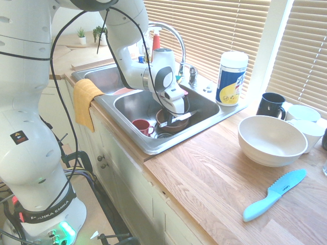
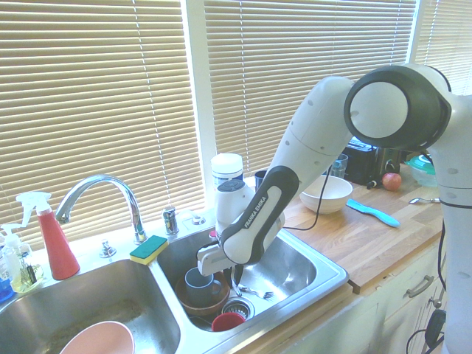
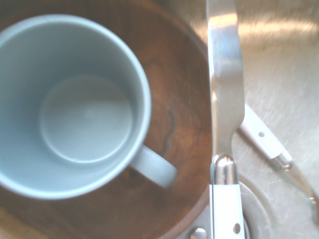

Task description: Put the knife into the sink

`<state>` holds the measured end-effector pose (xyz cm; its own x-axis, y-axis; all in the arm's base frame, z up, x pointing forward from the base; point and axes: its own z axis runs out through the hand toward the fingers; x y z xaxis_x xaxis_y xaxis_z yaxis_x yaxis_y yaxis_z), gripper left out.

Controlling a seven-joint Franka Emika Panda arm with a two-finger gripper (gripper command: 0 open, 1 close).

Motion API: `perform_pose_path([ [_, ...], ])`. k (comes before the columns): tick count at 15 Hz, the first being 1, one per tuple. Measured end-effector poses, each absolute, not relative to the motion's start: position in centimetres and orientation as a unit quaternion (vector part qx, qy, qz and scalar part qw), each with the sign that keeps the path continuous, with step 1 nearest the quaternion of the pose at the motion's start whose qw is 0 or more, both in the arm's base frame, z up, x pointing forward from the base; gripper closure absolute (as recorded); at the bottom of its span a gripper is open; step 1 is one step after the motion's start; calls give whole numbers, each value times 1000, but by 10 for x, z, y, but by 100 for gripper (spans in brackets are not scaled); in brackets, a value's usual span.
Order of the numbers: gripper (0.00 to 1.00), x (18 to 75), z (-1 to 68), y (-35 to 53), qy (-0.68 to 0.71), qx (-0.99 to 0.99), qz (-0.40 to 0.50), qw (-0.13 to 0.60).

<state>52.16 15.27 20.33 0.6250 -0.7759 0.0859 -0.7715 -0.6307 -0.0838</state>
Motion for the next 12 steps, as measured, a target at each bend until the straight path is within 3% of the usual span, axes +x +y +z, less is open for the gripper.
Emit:
perform_pose_path([
  [7,100,527,183,152,440,-896,-49,22],
  [8,0,527,182,152,441,-896,-49,23],
  [12,0,526,181,155,444,-894,-45,25],
])
